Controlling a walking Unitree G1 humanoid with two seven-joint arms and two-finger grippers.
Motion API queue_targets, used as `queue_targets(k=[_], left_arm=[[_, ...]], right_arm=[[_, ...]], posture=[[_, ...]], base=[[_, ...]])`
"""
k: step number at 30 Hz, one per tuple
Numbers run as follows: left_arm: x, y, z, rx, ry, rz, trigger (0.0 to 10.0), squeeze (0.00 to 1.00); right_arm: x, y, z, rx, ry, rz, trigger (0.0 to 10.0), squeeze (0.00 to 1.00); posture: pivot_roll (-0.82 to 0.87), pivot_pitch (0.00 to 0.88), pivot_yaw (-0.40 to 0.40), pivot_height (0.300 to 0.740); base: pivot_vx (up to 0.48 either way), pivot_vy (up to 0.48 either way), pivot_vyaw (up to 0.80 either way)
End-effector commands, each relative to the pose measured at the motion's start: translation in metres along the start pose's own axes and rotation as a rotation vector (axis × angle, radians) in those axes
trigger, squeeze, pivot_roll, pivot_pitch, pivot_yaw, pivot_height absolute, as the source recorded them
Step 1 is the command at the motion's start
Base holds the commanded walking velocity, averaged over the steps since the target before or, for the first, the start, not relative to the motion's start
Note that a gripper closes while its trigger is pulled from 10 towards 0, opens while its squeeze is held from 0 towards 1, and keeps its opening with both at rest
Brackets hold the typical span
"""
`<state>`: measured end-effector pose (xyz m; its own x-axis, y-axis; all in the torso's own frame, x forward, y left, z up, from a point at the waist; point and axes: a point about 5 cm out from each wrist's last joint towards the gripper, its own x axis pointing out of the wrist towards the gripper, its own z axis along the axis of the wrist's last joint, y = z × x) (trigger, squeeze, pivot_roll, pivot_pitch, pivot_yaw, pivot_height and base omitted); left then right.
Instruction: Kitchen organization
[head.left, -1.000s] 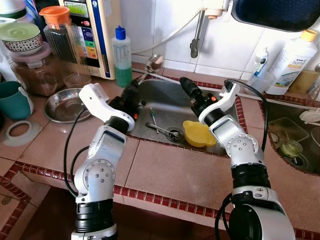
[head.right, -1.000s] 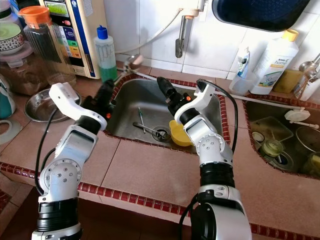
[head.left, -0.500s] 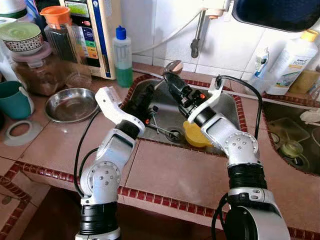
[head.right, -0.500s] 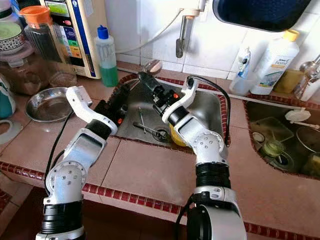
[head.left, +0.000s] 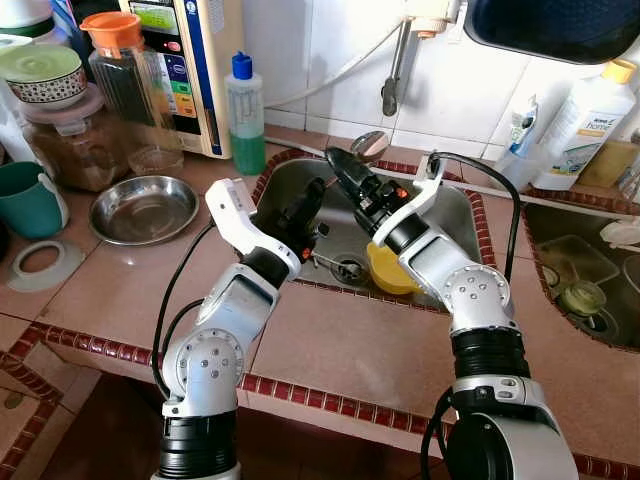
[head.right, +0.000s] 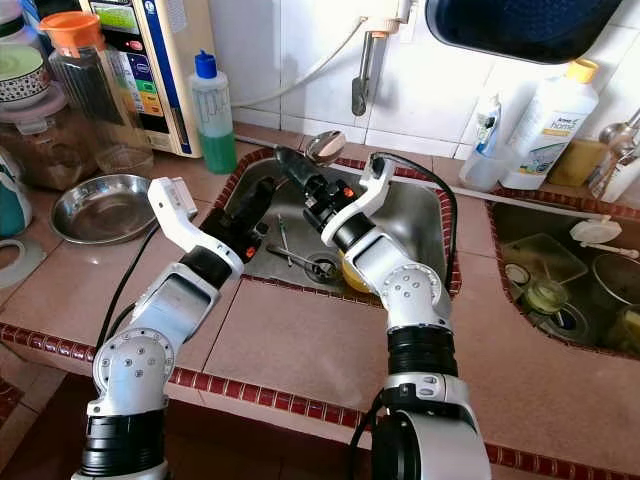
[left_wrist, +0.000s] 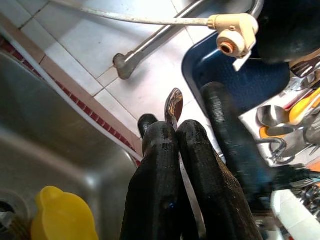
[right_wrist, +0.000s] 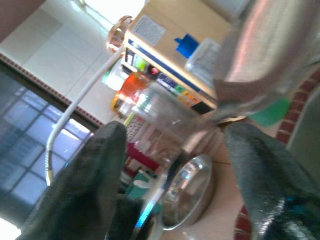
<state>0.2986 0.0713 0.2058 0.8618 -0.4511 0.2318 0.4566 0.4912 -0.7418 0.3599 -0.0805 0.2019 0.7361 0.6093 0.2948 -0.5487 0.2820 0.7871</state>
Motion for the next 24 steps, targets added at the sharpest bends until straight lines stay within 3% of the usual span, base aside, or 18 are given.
queue_targets(k=[1, 23, 24], left_arm=[[-0.0016, -0.0062, -0.0048, -0.02, 0.009, -0.03, 0.0, 0.0], [-0.0031, -0.0106, -0.0128, -0.021, 0.067, -0.059, 0.2, 0.0], [-0.0035, -0.0105, -0.0135, -0.014, 0.078, -0.063, 2.5, 0.0]], right_arm=[[0.0016, -0.002, 0.0052, -0.028, -0.021, -0.031, 0.0, 0.0], [0.0058, -0.0062, 0.0065, -0.031, -0.058, -0.061, 0.0, 0.0], [0.0064, -0.0064, 0.0063, -0.031, -0.058, -0.061, 0.0, 0.0]], posture=[[0.1, 0.047, -0.027, 0.74], [0.11, 0.046, -0.021, 0.74], [0.11, 0.044, -0.021, 0.74]], base=[[0.0, 0.0, 0.0], [0.0, 0.0, 0.0], [0.0, 0.0, 0.0]])
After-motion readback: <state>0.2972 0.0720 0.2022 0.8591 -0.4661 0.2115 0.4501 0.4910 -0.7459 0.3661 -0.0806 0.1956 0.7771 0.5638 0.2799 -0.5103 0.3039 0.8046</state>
